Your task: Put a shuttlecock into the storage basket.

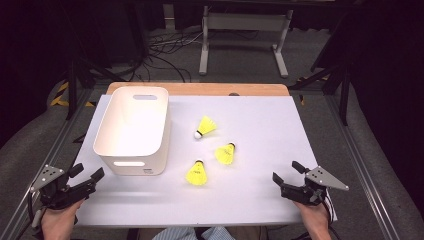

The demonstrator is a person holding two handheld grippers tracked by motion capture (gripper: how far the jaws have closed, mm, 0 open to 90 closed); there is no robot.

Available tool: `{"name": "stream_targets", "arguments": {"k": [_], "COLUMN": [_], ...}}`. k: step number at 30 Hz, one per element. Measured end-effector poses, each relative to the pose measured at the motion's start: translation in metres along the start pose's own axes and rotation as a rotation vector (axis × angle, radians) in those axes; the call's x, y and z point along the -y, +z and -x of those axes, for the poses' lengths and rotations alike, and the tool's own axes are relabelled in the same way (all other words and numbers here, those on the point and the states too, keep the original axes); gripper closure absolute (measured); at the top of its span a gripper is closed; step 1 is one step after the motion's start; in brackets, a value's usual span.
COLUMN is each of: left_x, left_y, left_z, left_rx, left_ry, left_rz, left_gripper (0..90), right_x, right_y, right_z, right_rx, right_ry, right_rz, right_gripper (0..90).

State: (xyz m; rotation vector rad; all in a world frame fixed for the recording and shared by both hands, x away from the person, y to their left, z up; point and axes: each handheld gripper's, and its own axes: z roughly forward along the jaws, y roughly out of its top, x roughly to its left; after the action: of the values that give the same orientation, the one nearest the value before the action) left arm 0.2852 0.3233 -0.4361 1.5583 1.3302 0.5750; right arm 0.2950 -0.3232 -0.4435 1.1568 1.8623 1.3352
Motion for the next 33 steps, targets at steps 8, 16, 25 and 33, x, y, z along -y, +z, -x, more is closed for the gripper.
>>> {"name": "stream_targets", "arguments": {"k": [8, 16, 25, 33], "left_x": [-0.002, -0.006, -0.010, -0.014], "left_y": [0.001, 0.002, 0.007, 0.010], "left_z": [-0.003, -0.008, -0.011, -0.012], "left_rx": [-0.009, -0.030, -0.043, -0.054], "left_ry": [-0.010, -0.023, -0.024, -0.020], "left_rz": [0.002, 0.011, 0.013, 0.025], "left_gripper": [20.6, 20.5, 20.6, 20.7], "right_x": [0.000, 0.000, 0.000, -0.001], "right_y": [0.000, 0.000, 0.000, 0.001], "right_z": [0.000, 0.000, -0.001, -0.001], "right_rx": [0.000, -0.003, -0.006, -0.009], "right_ry": [0.001, -0.002, -0.001, -0.003], "right_rz": [-0.002, 0.001, 0.003, 0.002], "right_gripper": [14.7, 14.7, 14.7, 14.7]}}
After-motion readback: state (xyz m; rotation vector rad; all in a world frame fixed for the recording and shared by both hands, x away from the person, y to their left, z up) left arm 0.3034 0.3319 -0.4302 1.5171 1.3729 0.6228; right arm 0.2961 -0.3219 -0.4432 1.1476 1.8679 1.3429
